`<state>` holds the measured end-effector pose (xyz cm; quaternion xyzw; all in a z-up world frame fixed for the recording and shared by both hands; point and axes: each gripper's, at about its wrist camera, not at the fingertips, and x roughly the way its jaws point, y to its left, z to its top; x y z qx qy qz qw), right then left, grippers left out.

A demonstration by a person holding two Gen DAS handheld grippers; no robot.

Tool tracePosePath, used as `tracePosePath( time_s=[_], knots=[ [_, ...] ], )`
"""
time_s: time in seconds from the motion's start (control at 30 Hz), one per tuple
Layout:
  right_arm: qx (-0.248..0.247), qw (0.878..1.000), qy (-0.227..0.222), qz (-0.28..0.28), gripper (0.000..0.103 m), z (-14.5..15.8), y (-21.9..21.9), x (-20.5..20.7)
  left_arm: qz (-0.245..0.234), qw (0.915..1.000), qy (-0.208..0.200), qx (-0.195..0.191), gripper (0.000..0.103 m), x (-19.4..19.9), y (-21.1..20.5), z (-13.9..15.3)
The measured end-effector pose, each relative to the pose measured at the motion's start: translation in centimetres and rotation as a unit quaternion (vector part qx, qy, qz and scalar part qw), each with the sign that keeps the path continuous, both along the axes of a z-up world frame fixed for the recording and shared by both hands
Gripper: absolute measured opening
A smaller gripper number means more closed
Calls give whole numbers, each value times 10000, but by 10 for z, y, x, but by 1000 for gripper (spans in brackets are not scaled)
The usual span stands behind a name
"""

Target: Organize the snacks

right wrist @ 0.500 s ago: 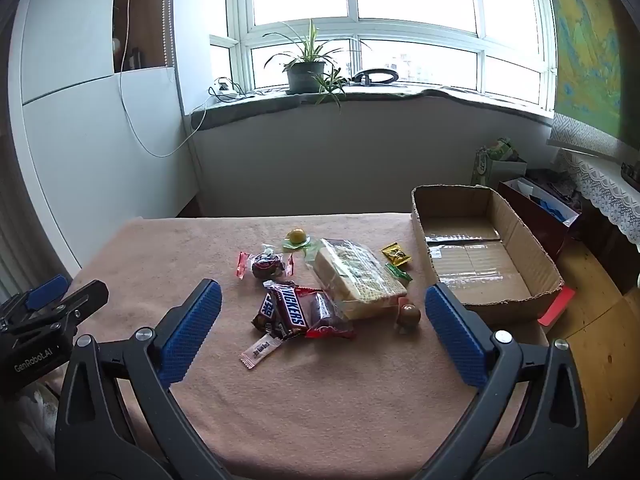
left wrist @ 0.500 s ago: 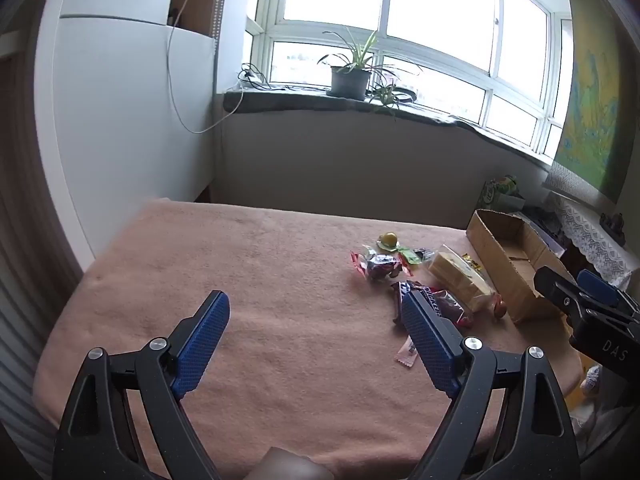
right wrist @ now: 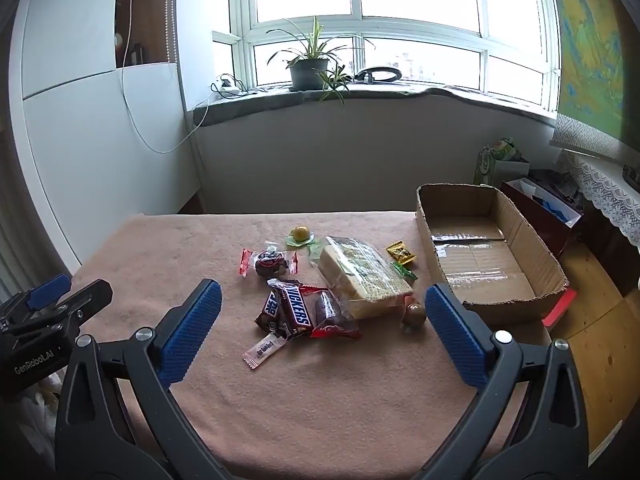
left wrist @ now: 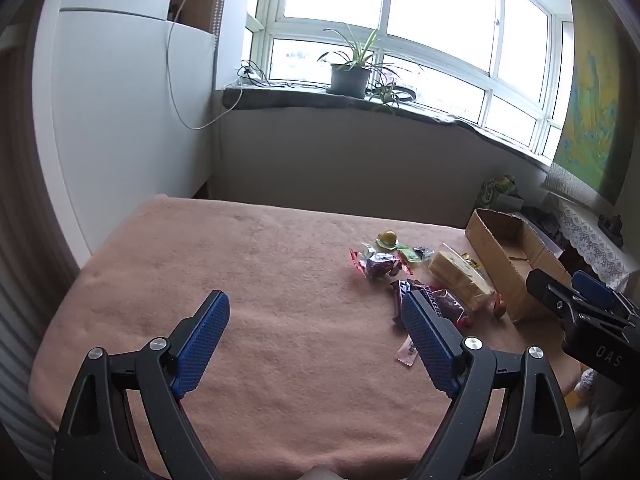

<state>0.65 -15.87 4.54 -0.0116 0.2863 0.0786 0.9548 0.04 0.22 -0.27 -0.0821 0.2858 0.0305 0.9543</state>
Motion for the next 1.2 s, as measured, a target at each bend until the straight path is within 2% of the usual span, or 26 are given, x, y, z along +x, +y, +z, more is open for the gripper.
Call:
tracePosePath(
  time_s=[0.1,1.2],
  knots=[
    [75,10000,12,-25,103,4,-15,1,-8,10000,5,36,88,-1,-1,0],
    [122,9999,5,-14,103,9,-17,5,-66,10000,2,25,88,1,-2,0]
  ],
)
